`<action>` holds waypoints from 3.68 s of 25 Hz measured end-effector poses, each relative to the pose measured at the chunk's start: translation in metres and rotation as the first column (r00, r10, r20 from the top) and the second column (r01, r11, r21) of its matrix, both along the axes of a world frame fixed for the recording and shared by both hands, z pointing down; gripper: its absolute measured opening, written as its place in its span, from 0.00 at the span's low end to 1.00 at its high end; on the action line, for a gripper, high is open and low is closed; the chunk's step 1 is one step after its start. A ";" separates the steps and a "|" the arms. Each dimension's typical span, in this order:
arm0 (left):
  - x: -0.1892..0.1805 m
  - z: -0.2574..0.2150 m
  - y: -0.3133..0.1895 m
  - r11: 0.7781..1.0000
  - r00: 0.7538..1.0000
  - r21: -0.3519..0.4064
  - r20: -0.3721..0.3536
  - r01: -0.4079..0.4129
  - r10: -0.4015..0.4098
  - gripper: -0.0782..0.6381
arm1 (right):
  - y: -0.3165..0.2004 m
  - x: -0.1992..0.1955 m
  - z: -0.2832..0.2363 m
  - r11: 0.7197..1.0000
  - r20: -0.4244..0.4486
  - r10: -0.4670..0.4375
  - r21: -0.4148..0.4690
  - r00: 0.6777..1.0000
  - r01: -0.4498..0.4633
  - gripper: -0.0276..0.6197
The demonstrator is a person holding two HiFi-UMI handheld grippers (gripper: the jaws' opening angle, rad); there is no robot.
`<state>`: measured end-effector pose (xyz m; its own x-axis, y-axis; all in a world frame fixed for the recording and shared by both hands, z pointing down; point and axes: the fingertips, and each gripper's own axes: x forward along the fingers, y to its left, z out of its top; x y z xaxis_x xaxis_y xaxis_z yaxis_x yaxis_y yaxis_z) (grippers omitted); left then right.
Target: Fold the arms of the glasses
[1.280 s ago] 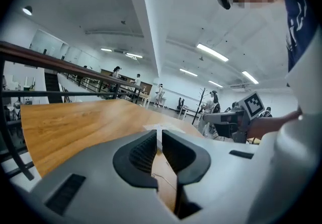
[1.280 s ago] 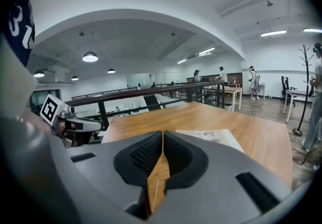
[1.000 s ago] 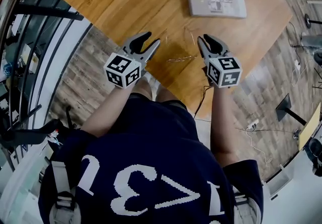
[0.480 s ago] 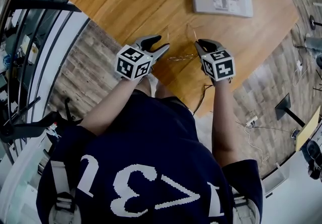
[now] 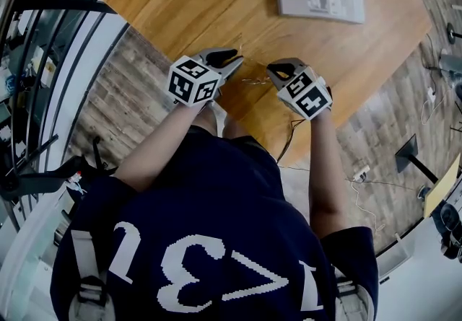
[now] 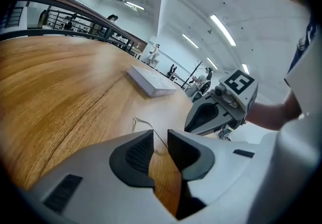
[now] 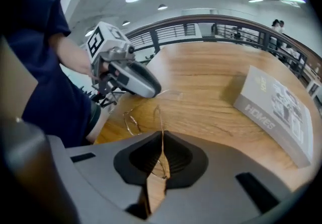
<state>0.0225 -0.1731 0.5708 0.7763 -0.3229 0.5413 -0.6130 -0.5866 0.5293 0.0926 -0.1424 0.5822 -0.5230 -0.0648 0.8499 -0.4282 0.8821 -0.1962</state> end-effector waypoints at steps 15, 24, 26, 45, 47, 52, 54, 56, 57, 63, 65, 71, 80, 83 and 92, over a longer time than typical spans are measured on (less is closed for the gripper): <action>0.019 -0.002 -0.006 0.989 0.989 -0.033 0.006 -0.145 0.146 0.24 | 0.042 0.021 -0.018 0.992 0.099 -0.117 -0.035 0.988 0.121 0.36; 0.041 0.000 0.005 0.943 0.950 -0.121 -0.072 -0.310 0.303 0.22 | 0.031 0.030 0.001 0.995 0.008 -0.070 0.072 0.998 0.069 0.18; 0.048 -0.002 0.013 0.914 0.929 -0.181 -0.153 -0.362 0.338 0.17 | 0.026 0.030 0.002 0.996 0.015 -0.047 0.070 0.999 0.046 0.16; 0.057 0.007 -0.035 0.936 0.942 -0.109 -0.048 -0.334 0.331 0.21 | 0.017 0.027 0.005 0.997 0.002 -0.018 0.069 1.000 0.018 0.15; 0.066 0.008 -0.030 0.916 0.926 -0.141 -0.083 -0.376 0.368 0.17 | 0.016 0.026 0.004 0.997 0.002 -0.019 0.073 1.000 0.018 0.15; 0.075 0.008 0.008 0.791 0.831 -0.255 -0.157 -0.557 0.534 0.16 | 0.012 0.027 0.004 0.997 0.001 -0.005 0.079 1.000 0.005 0.17; 0.074 0.008 0.017 0.752 0.806 -0.290 -0.195 -0.592 0.559 0.16 | 0.009 0.027 0.004 0.996 -0.002 0.009 0.088 1.000 -0.009 0.19; 0.072 0.006 0.019 0.739 0.799 -0.303 -0.226 -0.602 0.558 0.16 | 0.005 0.027 0.002 0.994 -0.009 0.025 0.107 1.000 -0.024 0.22; 0.070 0.003 0.015 0.750 0.807 -0.296 -0.234 -0.591 0.543 0.16 | 0.004 0.028 0.001 0.993 -0.013 0.032 0.117 0.999 -0.030 0.23; 0.044 -0.021 -0.003 0.868 0.874 -0.174 -0.249 -0.465 0.418 0.16 | 0.004 0.028 -0.001 0.985 -0.042 -0.064 0.155 0.997 0.070 0.36; 0.033 -0.022 0.012 0.864 0.866 -0.123 -0.191 -0.489 0.463 0.23 | 0.002 0.029 0.000 0.979 -0.065 -0.112 0.165 0.992 0.121 0.37; 0.024 0.001 0.050 0.837 0.841 -0.076 -0.041 -0.541 0.540 0.40 | 0.000 0.029 0.020 0.972 -0.110 -0.198 0.108 0.974 0.209 0.38; 0.018 0.002 -0.003 0.940 0.940 -0.024 -0.035 -0.341 0.340 0.25 | -0.021 0.027 0.014 0.999 0.043 0.015 -0.035 0.999 -0.014 0.14; 0.014 0.000 -0.022 0.965 0.965 0.002 -0.032 -0.261 0.261 0.24 | -0.034 0.028 0.019 0.995 0.058 0.088 -0.049 0.994 -0.085 0.14; -0.015 -0.034 -0.055 0.981 0.997 0.178 0.000 -0.072 0.074 0.21 | -0.058 0.051 -0.019 0.931 0.100 0.313 0.164 0.944 -0.326 0.20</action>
<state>0.0076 -0.2282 0.5369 0.8047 -0.3557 0.4753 -0.5619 -0.7146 0.4166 0.1438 -0.2005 0.5628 -0.5082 -0.3833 0.7712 -0.6840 0.7238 -0.0910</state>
